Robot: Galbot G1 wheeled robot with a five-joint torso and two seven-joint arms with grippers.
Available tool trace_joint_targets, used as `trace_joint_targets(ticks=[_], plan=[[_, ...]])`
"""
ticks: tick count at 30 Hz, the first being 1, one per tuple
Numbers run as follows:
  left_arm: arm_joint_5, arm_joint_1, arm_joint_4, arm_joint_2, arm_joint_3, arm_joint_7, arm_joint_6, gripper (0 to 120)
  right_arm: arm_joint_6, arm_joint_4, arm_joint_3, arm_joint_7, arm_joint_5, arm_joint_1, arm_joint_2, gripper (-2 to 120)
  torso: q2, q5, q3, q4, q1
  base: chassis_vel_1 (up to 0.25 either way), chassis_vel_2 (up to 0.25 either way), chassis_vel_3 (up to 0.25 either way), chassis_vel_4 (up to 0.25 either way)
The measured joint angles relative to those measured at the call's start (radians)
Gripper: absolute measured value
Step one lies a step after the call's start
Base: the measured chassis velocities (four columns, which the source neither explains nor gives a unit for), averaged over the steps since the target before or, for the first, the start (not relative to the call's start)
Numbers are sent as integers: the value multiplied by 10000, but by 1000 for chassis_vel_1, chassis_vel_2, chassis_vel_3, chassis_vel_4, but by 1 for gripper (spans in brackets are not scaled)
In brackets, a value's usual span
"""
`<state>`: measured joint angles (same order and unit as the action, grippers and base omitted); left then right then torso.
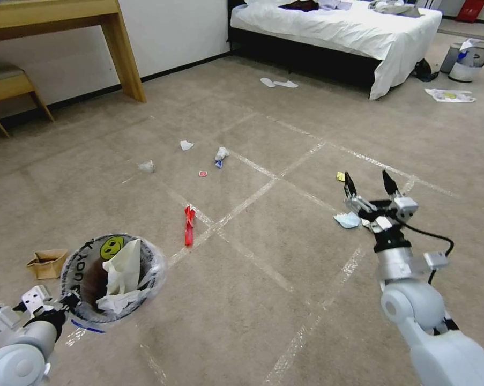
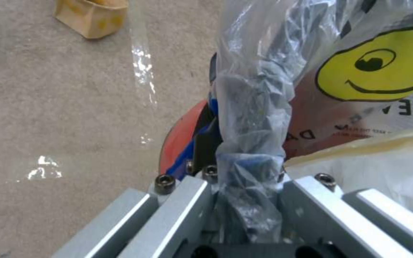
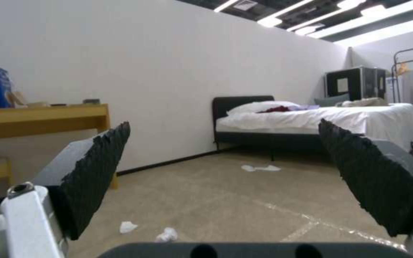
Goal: Pick up the trash bin and place the garbage on the floor into it.
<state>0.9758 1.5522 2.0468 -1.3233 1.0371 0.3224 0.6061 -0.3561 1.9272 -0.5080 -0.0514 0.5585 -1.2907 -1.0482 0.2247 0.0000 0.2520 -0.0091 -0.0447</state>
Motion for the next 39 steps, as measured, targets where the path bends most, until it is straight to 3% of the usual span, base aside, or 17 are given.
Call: trace_joint_targets(ticks=[9, 27, 31, 32, 39], plan=[[52, 79, -46, -8, 162, 0, -16, 0, -106, -19, 22, 2, -60, -156, -163, 100, 1, -1, 0, 0, 1, -80, 77, 79, -88], [157, 92, 20, 83, 231, -2, -40, 0, -122, -182, 260, -11, -148, -21, -213, 100, 0, 5, 3, 2, -3, -244, 250, 246, -245], [160, 85, 12, 98, 230, -2, -41, 0, -156, -210, 311, -5, -148, 21, -221, 100, 0, -8, 3, -2, -3, -233, 242, 234, -252], [166, 84, 7, 112, 230, -2, -41, 0, -195, -240, 366, 15, -147, 41, -239, 100, 0, 4, 4, -1, -5, -207, 191, 197, -197], [166, 62, -72, 132, 220, -3, -62, 0, -300, -373, 562, 41, -142, 126, -339, 100, -2, -1, 3, 2, -5, -100, 118, 109, -102]])
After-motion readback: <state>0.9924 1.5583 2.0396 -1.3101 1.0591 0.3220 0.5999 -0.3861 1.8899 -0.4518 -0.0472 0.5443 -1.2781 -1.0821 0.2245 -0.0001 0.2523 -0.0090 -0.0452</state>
